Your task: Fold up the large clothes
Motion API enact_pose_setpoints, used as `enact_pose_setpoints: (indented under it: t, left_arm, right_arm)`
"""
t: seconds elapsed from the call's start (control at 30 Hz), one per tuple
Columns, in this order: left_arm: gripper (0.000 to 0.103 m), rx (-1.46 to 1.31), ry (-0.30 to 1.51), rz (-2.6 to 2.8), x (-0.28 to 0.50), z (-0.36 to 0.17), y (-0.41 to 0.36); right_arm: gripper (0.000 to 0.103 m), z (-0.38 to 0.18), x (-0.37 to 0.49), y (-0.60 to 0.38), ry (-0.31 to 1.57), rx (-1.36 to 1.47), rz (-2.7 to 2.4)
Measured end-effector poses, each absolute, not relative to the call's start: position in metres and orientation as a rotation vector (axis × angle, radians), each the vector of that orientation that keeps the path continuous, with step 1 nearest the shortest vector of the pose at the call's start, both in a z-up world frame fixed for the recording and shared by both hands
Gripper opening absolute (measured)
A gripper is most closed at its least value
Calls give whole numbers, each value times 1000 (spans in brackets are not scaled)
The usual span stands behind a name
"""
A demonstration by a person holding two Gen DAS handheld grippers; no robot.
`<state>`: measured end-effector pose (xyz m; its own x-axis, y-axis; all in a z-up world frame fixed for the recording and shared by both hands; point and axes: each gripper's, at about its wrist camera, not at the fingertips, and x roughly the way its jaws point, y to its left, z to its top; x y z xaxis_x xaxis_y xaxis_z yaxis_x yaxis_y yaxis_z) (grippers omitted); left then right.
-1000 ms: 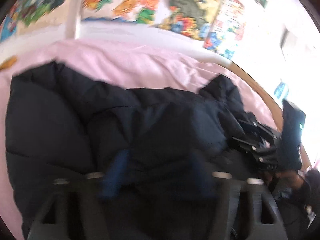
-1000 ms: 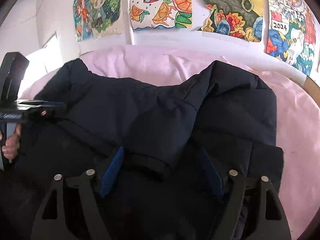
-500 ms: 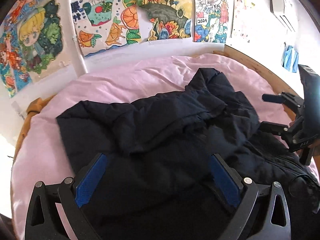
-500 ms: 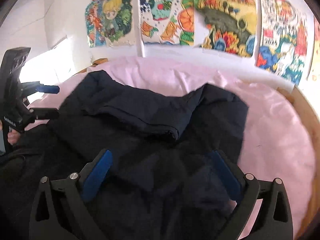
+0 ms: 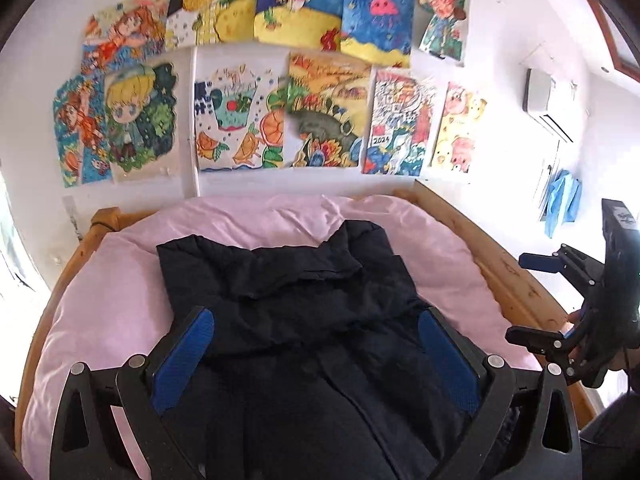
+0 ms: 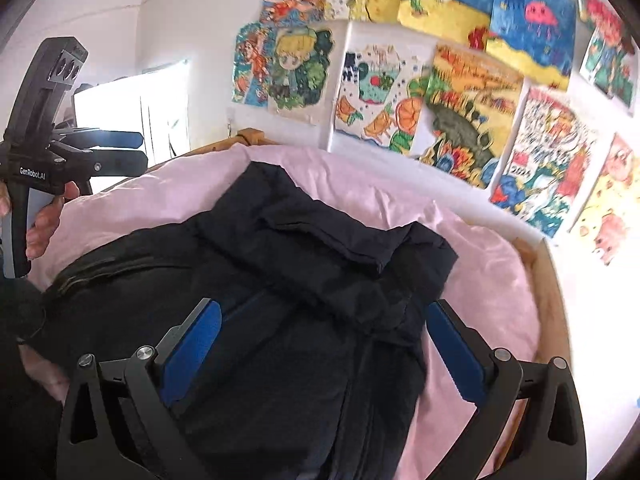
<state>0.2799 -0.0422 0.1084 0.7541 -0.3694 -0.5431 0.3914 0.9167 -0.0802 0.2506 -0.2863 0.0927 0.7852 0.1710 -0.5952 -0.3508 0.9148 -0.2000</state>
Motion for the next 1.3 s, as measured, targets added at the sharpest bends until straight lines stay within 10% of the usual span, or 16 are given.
enact_pose_setpoints:
  t: [0.87, 1.3]
  left_arm:
    - [103, 175, 861, -340, 160, -18, -17]
    - [103, 511, 797, -425, 130, -37, -67]
  right_arm:
    - [101, -25, 124, -239, 969, -686, 416]
    - [101, -79, 109, -214, 809, -1173, 341]
